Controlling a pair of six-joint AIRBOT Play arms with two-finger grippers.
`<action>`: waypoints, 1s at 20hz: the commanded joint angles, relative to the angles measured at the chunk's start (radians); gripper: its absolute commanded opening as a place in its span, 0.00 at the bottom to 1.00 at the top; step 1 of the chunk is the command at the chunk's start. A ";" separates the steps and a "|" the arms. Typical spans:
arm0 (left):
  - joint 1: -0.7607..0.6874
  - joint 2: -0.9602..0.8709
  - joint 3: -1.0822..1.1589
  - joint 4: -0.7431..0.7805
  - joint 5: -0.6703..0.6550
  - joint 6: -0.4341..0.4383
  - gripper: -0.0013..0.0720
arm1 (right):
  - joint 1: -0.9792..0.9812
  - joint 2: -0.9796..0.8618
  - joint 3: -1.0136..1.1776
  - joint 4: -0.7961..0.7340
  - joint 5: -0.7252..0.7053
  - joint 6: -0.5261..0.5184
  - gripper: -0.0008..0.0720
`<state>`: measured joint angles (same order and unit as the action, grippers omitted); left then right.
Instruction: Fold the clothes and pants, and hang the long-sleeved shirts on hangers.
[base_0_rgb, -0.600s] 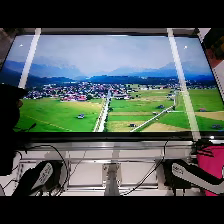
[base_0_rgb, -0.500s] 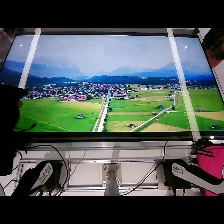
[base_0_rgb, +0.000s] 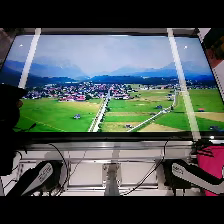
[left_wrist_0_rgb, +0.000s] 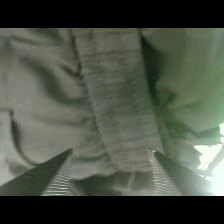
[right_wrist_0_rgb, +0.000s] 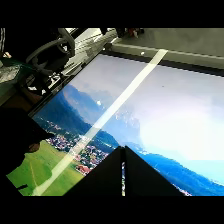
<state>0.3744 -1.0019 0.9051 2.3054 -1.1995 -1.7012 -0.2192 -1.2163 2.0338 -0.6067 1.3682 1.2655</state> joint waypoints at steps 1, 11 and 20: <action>0.001 -0.047 -0.001 0.019 0.037 0.020 0.93 | 0.000 0.000 0.000 0.000 0.000 0.000 0.04; 0.004 -0.139 0.000 0.098 0.048 0.079 0.97 | 0.000 0.001 0.000 0.000 0.000 0.000 0.04; 0.083 -0.141 0.000 0.121 -0.016 0.070 0.57 | 0.000 0.000 0.000 0.000 0.000 0.000 0.04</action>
<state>0.4362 -1.1419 0.9047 2.4195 -1.1908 -1.6241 -0.2192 -1.2163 2.0338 -0.6067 1.3682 1.2655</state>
